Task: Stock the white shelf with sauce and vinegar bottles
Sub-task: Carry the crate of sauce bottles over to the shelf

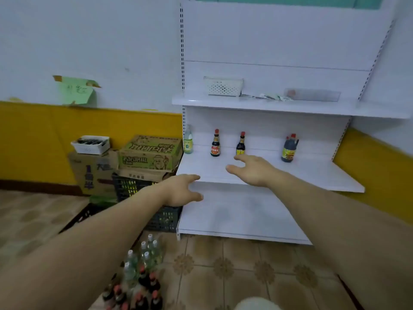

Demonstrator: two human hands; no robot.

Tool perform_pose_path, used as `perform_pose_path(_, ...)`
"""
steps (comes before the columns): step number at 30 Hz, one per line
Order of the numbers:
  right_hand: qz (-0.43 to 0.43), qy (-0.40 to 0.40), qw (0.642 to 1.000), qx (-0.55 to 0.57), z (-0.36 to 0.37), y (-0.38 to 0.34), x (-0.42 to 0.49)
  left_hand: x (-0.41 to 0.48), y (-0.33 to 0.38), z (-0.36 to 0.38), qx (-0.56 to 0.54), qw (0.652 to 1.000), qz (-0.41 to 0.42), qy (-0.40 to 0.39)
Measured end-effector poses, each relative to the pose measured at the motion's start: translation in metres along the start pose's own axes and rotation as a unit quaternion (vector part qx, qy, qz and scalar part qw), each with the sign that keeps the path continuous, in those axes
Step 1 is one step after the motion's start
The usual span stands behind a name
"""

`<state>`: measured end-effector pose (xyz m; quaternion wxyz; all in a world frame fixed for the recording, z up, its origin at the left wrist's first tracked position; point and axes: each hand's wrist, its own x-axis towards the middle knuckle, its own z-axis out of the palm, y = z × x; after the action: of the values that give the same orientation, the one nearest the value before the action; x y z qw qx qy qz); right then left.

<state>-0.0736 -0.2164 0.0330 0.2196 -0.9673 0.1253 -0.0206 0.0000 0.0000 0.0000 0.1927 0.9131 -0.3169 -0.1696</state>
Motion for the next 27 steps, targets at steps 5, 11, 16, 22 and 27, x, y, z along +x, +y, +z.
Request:
perform_pose_path(5, -0.024, -0.036, 0.999, -0.001, 0.054, -0.068, 0.029, -0.032, -0.098, -0.01, -0.039, 0.997, -0.063, -0.008)
perform_pose_path(11, -0.038, -0.102, 0.994, 0.017, 0.158, -0.181, 0.074, -0.079, -0.25, -0.037, -0.051, 0.987, -0.15, -0.031)
perform_pose_path(16, -0.031, -0.176, 0.983, 0.046, 0.241, -0.274, 0.109, -0.112, -0.363, -0.066, -0.053, 0.981, -0.181, -0.052)
perform_pose_path(22, -0.02, -0.232, 0.972, 0.04, 0.315, -0.334, 0.159, -0.106, -0.466, -0.081, -0.064, 0.97, -0.222, -0.072)
perform_pose_path(27, -0.001, -0.256, 0.965, 0.051, 0.366, -0.351, 0.227, -0.061, -0.532, -0.089, -0.075, 0.963, -0.241, -0.092)
